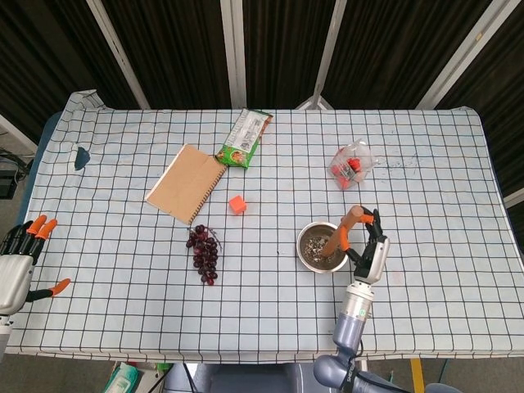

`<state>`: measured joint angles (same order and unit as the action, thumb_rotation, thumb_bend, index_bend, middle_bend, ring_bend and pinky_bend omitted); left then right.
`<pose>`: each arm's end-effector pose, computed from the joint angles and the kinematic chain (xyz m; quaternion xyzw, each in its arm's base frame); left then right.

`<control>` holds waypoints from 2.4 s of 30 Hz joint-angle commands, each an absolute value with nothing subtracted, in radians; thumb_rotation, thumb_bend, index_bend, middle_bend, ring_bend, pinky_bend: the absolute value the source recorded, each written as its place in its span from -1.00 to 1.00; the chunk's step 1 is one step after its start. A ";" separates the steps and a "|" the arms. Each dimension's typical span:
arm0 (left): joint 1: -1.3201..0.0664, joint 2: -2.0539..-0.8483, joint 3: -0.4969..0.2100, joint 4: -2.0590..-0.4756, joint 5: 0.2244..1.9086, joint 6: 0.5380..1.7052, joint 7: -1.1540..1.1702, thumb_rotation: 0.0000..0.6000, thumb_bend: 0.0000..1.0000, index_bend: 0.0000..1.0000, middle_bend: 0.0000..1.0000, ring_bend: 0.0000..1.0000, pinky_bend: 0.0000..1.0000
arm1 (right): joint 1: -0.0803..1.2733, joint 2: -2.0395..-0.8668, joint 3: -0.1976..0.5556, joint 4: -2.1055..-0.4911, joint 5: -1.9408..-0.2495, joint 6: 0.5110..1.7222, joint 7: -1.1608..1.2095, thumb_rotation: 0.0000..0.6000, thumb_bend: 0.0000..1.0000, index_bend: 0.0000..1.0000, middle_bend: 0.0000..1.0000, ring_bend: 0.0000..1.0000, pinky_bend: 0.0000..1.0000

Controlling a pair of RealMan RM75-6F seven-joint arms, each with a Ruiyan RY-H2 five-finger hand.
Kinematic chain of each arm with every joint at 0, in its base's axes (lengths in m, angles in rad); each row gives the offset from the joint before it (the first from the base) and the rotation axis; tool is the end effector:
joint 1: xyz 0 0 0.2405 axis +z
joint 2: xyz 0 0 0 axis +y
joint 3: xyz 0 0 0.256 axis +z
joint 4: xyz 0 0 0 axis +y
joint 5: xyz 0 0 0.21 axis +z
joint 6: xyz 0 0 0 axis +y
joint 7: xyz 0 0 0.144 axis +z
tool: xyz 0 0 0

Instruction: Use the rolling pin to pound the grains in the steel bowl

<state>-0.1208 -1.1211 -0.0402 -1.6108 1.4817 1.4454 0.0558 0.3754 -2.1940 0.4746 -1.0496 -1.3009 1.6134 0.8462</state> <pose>-0.3098 0.1901 0.1530 -0.6153 -0.3785 -0.3664 0.5864 -0.1818 -0.2817 -0.0500 0.0722 -0.5622 0.7775 0.2722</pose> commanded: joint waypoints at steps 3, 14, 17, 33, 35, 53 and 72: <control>-0.121 -1.121 -0.040 -1.611 1.482 1.446 0.055 1.00 -0.89 -1.00 -1.00 -1.00 -1.00 | 0.371 -2.196 0.470 -1.044 -1.303 1.613 0.846 1.00 0.09 0.55 0.23 -0.52 -1.00; -0.121 -1.121 -0.040 -1.612 1.482 1.446 0.055 1.00 -0.89 -1.00 -1.00 -1.00 -1.00 | 0.384 -2.183 0.488 -1.073 -1.325 1.626 0.834 1.00 0.09 0.55 0.24 -0.52 -1.00; -0.121 -1.121 -0.041 -1.612 1.481 1.446 0.056 1.00 -0.89 -1.00 -1.00 -1.00 -1.00 | 0.395 -2.178 0.502 -1.092 -1.331 1.632 0.823 1.00 0.09 0.55 0.24 -0.52 -1.00; -0.123 -1.122 -0.042 -1.614 1.479 1.443 0.047 1.00 -0.89 -1.00 -1.00 -1.00 -1.00 | 0.428 -2.206 0.527 -1.058 -1.319 1.625 0.808 1.00 0.09 0.56 0.24 -0.52 -1.00; -0.124 -1.122 -0.043 -1.615 1.478 1.441 0.044 1.00 -0.89 -1.00 -1.00 -1.00 -1.00 | 0.431 -2.216 0.522 -1.038 -1.323 1.633 0.808 1.00 0.09 0.57 0.24 -0.52 -1.00; -0.126 -1.118 -0.040 -1.614 1.485 1.439 0.030 1.00 -0.89 -1.00 -1.00 -1.00 -1.00 | 0.444 -2.269 0.477 -0.910 -1.286 1.649 0.857 1.00 0.09 0.58 0.25 -0.52 -1.00; -0.126 -1.120 -0.041 -1.615 1.483 1.441 0.034 1.00 -0.89 -1.00 -1.00 -1.00 -1.00 | 0.469 -2.238 0.496 -0.980 -1.332 1.706 0.826 1.00 0.10 0.58 0.25 -0.52 -1.00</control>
